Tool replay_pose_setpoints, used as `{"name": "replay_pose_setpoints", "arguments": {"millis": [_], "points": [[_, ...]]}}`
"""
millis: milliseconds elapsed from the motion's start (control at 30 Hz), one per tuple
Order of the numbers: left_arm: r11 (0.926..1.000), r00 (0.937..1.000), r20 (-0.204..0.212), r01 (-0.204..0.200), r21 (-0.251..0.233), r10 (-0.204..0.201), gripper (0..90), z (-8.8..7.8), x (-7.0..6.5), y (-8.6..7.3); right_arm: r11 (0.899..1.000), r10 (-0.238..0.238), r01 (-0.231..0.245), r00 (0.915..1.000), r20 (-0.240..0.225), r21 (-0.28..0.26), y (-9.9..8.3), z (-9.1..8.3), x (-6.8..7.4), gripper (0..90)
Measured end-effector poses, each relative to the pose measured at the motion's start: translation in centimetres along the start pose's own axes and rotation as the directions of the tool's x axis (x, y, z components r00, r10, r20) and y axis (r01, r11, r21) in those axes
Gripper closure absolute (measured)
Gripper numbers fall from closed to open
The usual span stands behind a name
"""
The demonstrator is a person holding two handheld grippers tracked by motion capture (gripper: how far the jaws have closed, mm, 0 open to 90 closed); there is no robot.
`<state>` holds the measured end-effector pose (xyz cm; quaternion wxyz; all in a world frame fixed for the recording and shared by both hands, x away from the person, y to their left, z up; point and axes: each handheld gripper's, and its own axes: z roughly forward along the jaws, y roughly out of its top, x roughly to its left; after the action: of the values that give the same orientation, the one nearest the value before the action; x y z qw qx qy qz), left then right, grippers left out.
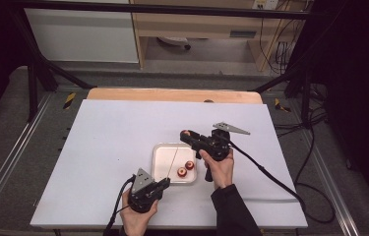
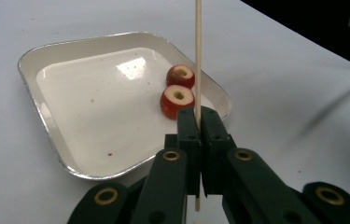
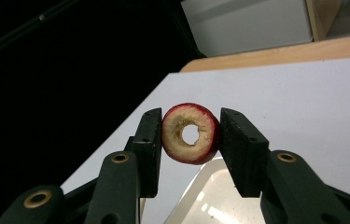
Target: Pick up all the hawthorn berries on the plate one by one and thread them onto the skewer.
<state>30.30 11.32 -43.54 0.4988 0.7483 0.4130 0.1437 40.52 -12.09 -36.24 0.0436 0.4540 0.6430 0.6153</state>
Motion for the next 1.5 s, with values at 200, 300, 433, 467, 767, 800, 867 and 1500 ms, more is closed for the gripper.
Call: {"name": "replay_pose_setpoints", "arguments": {"millis": [200, 300, 433, 467, 767, 800, 867, 1500], "points": [[0.9998, 0.9998, 0.002, 0.021, -0.003, -0.021, 88.4, 0.4, -0.5, 0.6, 0.998, 0.001, -0.003, 0.9996, -0.03, -0.068, -0.4, -0.3, -0.1, 61.1], [0.9994, 0.9994, 0.004, 0.034, -0.009, -0.034, 88.4, 0.5, -0.6, 0.7, 0.997, 0.004, -0.007, 0.9993, -0.038, -0.073, -0.7, -0.3, 0.0, 61.1], [0.999, 0.999, -0.005, 0.044, -0.011, -0.044, 88.4, 0.6, -0.8, 0.7, 0.995, 0.006, -0.012, 0.9981, -0.061, -0.099, -1.1, -0.1, 0.2, 61.1], [0.9989, 0.9989, -0.008, 0.045, -0.011, -0.045, 88.4, 0.7, -0.8, 0.7, 0.995, 0.005, -0.011, 0.9982, -0.059, -0.102, -1.2, 0.0, 0.2, 61.1], [0.9986, 0.9987, -0.007, 0.049, -0.02, -0.05, 88.4, 0.6, -0.9, 0.7, 0.995, -0.007, 0.001, 0.9979, -0.064, -0.098, -1.5, 0.0, 0.3, 61.1], [0.9985, 0.9987, -0.007, 0.05, -0.021, -0.051, 88.4, 0.6, -0.9, 0.7, 0.995, -0.008, 0.001, 0.9978, -0.066, -0.097, -1.6, 0.1, 0.3, 61.2], [0.9985, 0.9987, -0.008, 0.05, -0.021, -0.05, 88.4, 0.6, -0.9, 0.8, 0.996, -0.014, 0.008, 0.9981, -0.06, -0.093, -1.6, 0.1, 0.3, 61.2], [0.9953, 0.9953, -0.009, 0.096, -0.011, -0.096, 88.5, 0.9, -0.9, 0.7, 0.996, -0.035, 0.03, 0.9974, -0.063, -0.08, -2.7, 0.4, 0.7, 61.2]]}}
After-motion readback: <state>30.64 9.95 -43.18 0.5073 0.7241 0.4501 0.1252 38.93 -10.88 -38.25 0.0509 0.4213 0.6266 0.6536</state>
